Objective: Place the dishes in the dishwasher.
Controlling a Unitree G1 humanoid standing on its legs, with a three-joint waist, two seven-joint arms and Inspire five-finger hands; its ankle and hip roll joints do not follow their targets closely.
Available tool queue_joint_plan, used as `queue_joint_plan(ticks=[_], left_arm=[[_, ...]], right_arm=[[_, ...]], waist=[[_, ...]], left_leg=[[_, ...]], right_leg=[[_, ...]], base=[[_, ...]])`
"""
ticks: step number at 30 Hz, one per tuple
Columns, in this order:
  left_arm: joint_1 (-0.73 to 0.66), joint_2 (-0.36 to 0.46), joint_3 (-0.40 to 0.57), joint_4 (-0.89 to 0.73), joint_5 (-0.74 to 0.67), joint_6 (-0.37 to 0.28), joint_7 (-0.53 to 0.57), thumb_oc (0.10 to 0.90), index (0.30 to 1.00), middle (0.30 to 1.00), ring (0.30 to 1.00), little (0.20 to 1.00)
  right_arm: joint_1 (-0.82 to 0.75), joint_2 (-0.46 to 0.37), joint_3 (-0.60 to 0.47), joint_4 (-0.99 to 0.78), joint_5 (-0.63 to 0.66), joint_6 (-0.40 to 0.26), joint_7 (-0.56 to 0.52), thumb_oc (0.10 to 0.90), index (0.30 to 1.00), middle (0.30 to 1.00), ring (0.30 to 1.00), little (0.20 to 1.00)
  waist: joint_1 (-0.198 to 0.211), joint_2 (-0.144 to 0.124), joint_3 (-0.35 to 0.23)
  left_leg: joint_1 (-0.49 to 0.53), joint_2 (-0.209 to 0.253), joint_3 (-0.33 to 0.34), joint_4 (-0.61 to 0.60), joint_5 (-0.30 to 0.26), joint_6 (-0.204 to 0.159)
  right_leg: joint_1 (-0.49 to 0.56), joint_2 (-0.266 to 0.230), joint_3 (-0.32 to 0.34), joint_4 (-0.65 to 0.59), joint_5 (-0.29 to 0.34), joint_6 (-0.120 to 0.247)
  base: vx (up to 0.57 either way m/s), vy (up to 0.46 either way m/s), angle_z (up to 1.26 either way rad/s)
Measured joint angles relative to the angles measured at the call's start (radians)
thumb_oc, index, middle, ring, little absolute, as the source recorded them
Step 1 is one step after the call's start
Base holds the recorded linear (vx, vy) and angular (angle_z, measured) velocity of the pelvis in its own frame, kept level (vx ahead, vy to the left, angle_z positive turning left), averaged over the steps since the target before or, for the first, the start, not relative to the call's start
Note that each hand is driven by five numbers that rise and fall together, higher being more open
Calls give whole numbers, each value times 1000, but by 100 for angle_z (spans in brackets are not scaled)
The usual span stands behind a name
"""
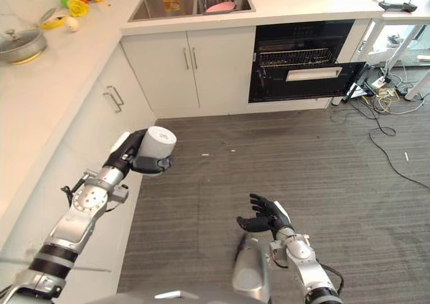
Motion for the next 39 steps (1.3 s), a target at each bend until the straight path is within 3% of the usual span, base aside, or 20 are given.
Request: queue_joint_plan(ticks=[1,4,5,7,8,10,13,14,16,19,22,23,26,28,29,31,33,36,37,39], left_arm=[[0,-9,0,21,0,-1,2,400,300,300,300,300],[-40,-73,-3,86,0,-1,19,400,300,300,300,300],[-63,-111,-21,126,1,-1,18,400,300,300,300,300],[-48,-129,-39,125,0,-4,5,400,300,300,300,300],[-40,-149,-40,120,-1,-8,9,400,300,300,300,300],[-56,-153,-40,115,-4,-15,13,400,300,300,300,300],[-71,-154,-41,116,-16,-17,23,400,300,300,300,300],[-83,-152,-41,116,-40,-23,35,400,300,300,300,300],[-86,-153,-41,112,-45,-29,43,400,300,300,300,300],[-45,-152,-39,94,-45,-30,52,400,300,300,300,300],[27,-145,-22,92,-44,-40,55,400,300,300,300,300],[46,-142,-16,105,-44,-35,69,400,300,300,300,300],[98,-143,4,100,-44,-35,80,400,300,300,300,300],[146,-142,7,78,-43,-35,76,400,300,300,300,300],[151,-127,19,77,-43,-34,80,400,300,300,300,300],[128,-99,43,71,-43,-34,84,400,300,300,300,300],[103,-97,43,80,-42,-27,83,400,300,300,300,300],[81,-102,24,78,-41,-28,68,400,300,300,300,300],[63,-96,15,73,-41,-36,70,400,300,300,300,300],[48,-91,18,67,-41,-37,75,400,300,300,300,300]], right_arm=[[3,-5,1,0,-1,0,-1,800,900,900,900,900],[-34,-50,-3,-1,-1,-1,-2,800,900,900,900,900],[-41,-72,0,-2,-5,1,-4,800,900,900,900,900],[-33,-95,7,-14,-9,-3,-2,800,900,900,900,900],[-41,-108,8,-17,-9,-11,-6,800,900,900,900,900],[-71,-108,10,-29,-9,-11,-9,800,900,900,900,900],[-89,-106,12,-69,-7,-9,-14,800,900,900,900,900],[-94,-107,12,-116,-6,-9,-26,800,900,900,900,900],[-96,-106,12,-141,-4,-11,-43,800,900,900,900,900],[-92,-101,15,-145,-3,-9,-44,800,900,900,900,900],[-89,-85,55,-135,-4,-10,-38,800,900,900,900,900],[-89,-75,74,-121,-4,-10,-29,800,900,900,900,900],[-75,-65,103,-98,-4,-8,-18,800,900,900,900,900],[-57,-97,106,-93,-5,-8,-5,800,900,900,900,900],[-42,-65,96,-79,-8,-2,-7,800,900,900,900,900],[-33,-52,96,-105,-9,-3,4,800,900,900,900,900],[-21,-36,78,-130,-26,-2,5,800,900,900,900,900],[-17,-55,87,-160,-41,-1,16,800,900,900,900,900],[-15,-52,88,-175,-41,-2,26,800,900,900,900,900],[-27,-53,88,-198,-41,-3,39,800,900,900,900,900]], waist=[[1,-4,-21],[-3,55,-26],[-16,57,-14],[-12,54,-14],[-9,76,-21],[3,59,-7],[-3,44,6],[3,26,9],[19,11,14],[56,12,12],[126,14,6],[139,20,15],[147,27,19],[129,76,4],[144,21,-6],[145,-30,-14],[139,-24,1],[99,17,22],[97,18,19],[99,28,27]], left_leg=[[38,6,14,1,-38,-38],[36,63,24,33,-80,-78],[50,95,6,124,-62,-105],[74,134,-7,257,-38,-134],[56,168,-65,364,14,-166],[-38,184,-131,570,60,-209],[-159,193,-116,755,93,-210],[-269,183,-18,884,71,-202],[-347,160,30,812,4,-188],[-347,136,43,459,-24,-113],[-333,121,-148,71,62,-109],[-356,177,-192,-9,130,-109],[-351,211,-251,-2,195,-119],[-314,224,-214,-2,248,-82],[-291,168,-178,17,237,-56],[-289,102,-144,7,230,-11],[-259,66,-133,12,198,16],[-170,9,-132,6,139,60],[-157,-18,-122,-3,116,78],[-147,-26,-104,-3,98,92]], right_leg=[[17,20,-88,-138,12,2],[17,59,-116,-98,126,-64],[33,71,-55,-12,127,-139],[86,65,-48,49,119,-216],[114,89,-43,75,63,-188],[152,96,-11,51,41,-204],[212,114,0,21,24,-202],[271,131,9,-36,27,-202],[333,155,18,-107,36,-190],[411,191,47,-209,60,-163],[445,210,181,-262,71,-132],[478,228,229,-281,65,-114],[539,225,282,-303,57,-70],[594,229,328,-326,36,-8],[582,146,327,-300,17,-14],[555,79,261,-283,58,16],[497,20,260,-113,47,53],[316,-111,370,365,33,79],[197,-116,449,464,7,95],[68,-78,448,460,-24,72]], base=[[382,-197,-50],[452,-230,-15],[525,-277,-4],[498,-319,-28],[473,-321,-33],[476,-358,-46],[447,-317,-31],[240,-46,-30],[403,16,-29],[570,112,-38],[376,81,-101],[617,128,-108],[482,142,-87],[514,203,-87],[153,76,-86],[447,267,-52],[470,306,-12],[268,154,4],[174,60,10],[348,-93,-13]])
